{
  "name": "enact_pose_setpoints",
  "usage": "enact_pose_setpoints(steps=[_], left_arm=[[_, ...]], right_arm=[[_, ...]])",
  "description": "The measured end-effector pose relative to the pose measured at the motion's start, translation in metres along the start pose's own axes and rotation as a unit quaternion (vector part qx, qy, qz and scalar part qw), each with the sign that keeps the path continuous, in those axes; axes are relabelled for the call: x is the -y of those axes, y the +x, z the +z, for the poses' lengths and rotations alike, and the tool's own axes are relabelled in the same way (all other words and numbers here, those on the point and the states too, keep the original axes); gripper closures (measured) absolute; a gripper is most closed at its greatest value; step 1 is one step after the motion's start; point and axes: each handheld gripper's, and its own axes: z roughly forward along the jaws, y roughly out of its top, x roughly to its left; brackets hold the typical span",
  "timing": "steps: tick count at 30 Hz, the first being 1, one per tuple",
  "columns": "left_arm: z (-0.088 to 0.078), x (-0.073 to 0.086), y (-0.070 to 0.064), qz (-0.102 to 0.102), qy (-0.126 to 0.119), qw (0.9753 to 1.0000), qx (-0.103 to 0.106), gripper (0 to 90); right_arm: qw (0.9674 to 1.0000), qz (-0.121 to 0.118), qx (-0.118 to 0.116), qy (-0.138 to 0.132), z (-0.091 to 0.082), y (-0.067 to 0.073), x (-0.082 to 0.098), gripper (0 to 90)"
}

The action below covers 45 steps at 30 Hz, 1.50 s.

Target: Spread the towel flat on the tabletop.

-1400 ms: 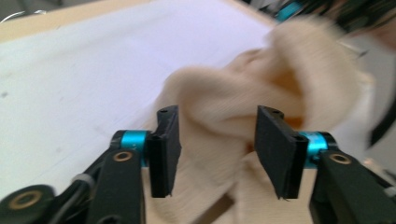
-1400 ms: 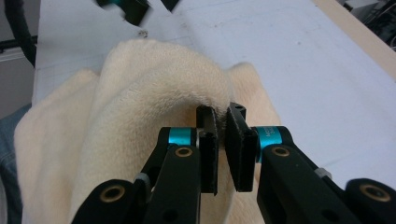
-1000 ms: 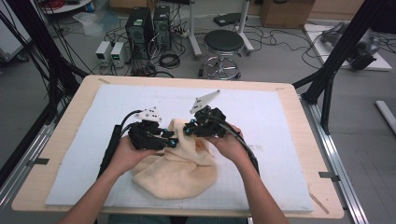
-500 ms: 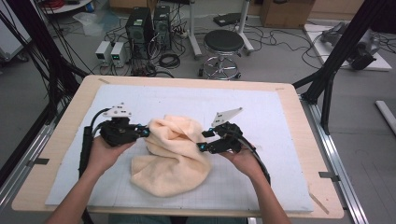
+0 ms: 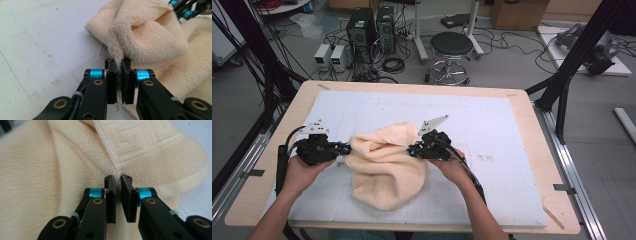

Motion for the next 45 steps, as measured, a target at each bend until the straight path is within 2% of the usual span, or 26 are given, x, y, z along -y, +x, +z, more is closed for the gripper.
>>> enact_pose_setpoints(steps=[1, 3, 5, 9, 12, 14, 15, 16, 18, 19, 20, 21, 23, 24, 26, 28, 31, 33, 35, 37, 38, 40, 41, 42, 45], left_arm=[[-0.001, 0.002, 0.002, -0.007, 0.0, 1.0, 0.003, 83.2], [-0.004, 0.003, 0.002, -0.013, -0.004, 0.9999, 0.002, 72.3], [-0.009, 0.001, 0.0, -0.015, -0.018, 0.9996, 0.014, 63.7], [-0.017, -0.012, -0.013, -0.002, -0.037, 0.9989, 0.03, 49.8], [-0.013, -0.021, -0.027, 0.024, -0.031, 0.9982, 0.046, 42.6], [-0.005, -0.023, -0.036, 0.039, -0.024, 0.9973, 0.058, 41.9], [-0.001, -0.023, -0.039, 0.044, -0.018, 0.9969, 0.062, 45.5], [0.004, -0.021, -0.041, 0.054, -0.01, 0.9961, 0.068, 56.0], [0.015, -0.018, -0.042, 0.063, 0.007, 0.9965, 0.055, 72.2], [0.017, -0.017, -0.041, 0.062, 0.009, 0.9968, 0.05, 77.8], [0.019, -0.016, -0.039, 0.052, 0.005, 0.9974, 0.049, 79.7], [0.02, -0.016, -0.038, 0.043, -0.001, 0.9976, 0.055, 80.4], [0.021, -0.018, -0.042, 0.041, -0.009, 0.9973, 0.06, 80.7], [0.022, -0.019, -0.044, 0.046, -0.009, 0.9969, 0.064, 80.7], [0.025, -0.022, -0.05, 0.049, -0.009, 0.9963, 0.07, 81.1], [0.029, -0.024, -0.055, 0.053, -0.006, 0.996, 0.072, 81.5], [0.031, -0.025, -0.054, 0.053, -0.006, 0.9968, 0.059, 81.8], [0.027, -0.024, -0.049, 0.039, -0.016, 0.9977, 0.053, 81.9], [0.023, -0.023, -0.046, 0.034, -0.023, 0.9976, 0.055, 82.2], [0.021, -0.023, -0.045, 0.032, -0.025, 0.9974, 0.059, 82.2], [0.02, -0.023, -0.045, 0.033, -0.025, 0.9972, 0.063, 82.2], [0.02, -0.022, -0.044, 0.035, -0.022, 0.9972, 0.062, 82.2], [0.02, -0.021, -0.043, 0.032, -0.023, 0.9973, 0.063, 82.2], [0.019, -0.021, -0.041, 0.03, -0.023, 0.9974, 0.062, 82.2], [0.019, -0.022, -0.037, 0.019, -0.03, 0.9972, 0.065, 82.1]], right_arm=[[1.0, -0.002, 0.002, 0.0, -0.002, 0.004, -0.002, 83.4], [1.0, -0.003, -0.008, -0.001, -0.002, 0.017, -0.005, 83.5], [0.9996, -0.022, -0.009, 0.012, 0.002, 0.033, -0.007, 83.6], [0.9988, -0.03, -0.032, 0.02, 0.008, 0.054, -0.007, 83.7], [0.9976, -0.038, -0.053, 0.022, 0.006, 0.07, -0.01, 83.7], [0.9968, -0.05, -0.056, 0.025, 0.003, 0.079, -0.009, 83.7], [0.9967, -0.051, -0.057, 0.029, 0.0, 0.083, -0.007, 83.7], [0.9967, -0.05, -0.058, 0.029, -0.003, 0.085, -0.004, 83.4], [0.9964, -0.049, -0.065, 0.024, -0.012, 0.083, 0.004, 76.4], [0.997, -0.042, -0.062, 0.018, -0.016, 0.08, 0.007, 71.5], [0.9975, -0.037, -0.059, 0.012, -0.019, 0.077, 0.01, 68.1], [0.9983, -0.026, -0.051, 0.005, -0.023, 0.073, 0.013, 62.5], [0.9995, 0.003, -0.03, -0.002, -0.03, 0.062, 0.018, 56.9], [0.9996, 0.016, -0.023, -0.004, -0.032, 0.058, 0.019, 53.5], [0.9994, 0.028, -0.01, -0.016, -0.036, 0.052, 0.02, 52.5], [0.9994, 0.024, -0.001, -0.023, -0.037, 0.051, 0.019, 51.8], [0.9997, 0.024, -0.006, 0.001, -0.029, 0.049, 0.02, 47.2], [0.9997, 0.015, -0.002, 0.021, -0.022, 0.05, 0.023, 46.3], [0.9997, 0.018, -0.003, 0.019, -0.019, 0.048, 0.026, 46.3], [0.9994, 0.017, 0.004, 0.029, -0.012, 0.045, 0.028, 50.6], [0.9992, 0.014, 0.004, 0.037, -0.008, 0.043, 0.029, 57.6], [0.9987, 0.01, -0.012, 0.048, -0.001, 0.04, 0.031, 77.5], [0.9989, 0.002, -0.006, 0.046, -0.002, 0.04, 0.03, 83.9], [0.9991, -0.002, 0.002, 0.042, -0.004, 0.039, 0.029, 85.1], [0.9993, 0.009, 0.029, 0.021, -0.018, 0.035, 0.023, 87.5]])
